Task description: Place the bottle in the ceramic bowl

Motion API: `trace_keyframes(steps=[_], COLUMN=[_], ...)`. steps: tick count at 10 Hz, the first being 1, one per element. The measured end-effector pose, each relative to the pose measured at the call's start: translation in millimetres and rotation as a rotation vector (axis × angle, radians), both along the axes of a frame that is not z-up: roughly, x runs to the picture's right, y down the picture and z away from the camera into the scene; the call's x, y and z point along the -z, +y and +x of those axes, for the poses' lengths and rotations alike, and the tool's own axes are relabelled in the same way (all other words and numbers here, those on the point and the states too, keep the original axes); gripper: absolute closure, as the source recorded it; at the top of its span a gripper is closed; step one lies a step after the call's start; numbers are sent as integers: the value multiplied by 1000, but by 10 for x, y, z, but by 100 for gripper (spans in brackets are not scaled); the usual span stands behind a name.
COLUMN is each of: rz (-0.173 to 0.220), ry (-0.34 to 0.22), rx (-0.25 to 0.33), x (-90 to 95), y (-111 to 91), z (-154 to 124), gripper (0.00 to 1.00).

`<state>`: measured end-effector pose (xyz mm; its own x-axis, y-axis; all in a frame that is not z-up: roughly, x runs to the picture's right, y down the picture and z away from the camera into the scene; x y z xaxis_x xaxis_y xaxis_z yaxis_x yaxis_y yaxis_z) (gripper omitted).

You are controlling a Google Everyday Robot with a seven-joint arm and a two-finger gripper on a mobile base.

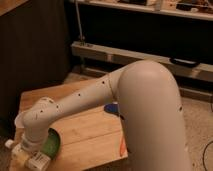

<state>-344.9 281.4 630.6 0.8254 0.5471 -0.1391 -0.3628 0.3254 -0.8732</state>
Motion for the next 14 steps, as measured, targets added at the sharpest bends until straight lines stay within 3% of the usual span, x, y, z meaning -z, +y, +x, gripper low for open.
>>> trace_keyframes(steps=[2,4,7,9,11,14], rz=[6,24,46,54,58,69], ry=[-4,11,32,29,19,-10], rx=[-23,-58,-39,-5,25,14], x=[-72,-233,-462,-497,-401,-240], y=[-163,-525,-734,-668,-497,-473], z=[-11,96,172,125,9,-53], gripper=[100,100,100,100,100,100])
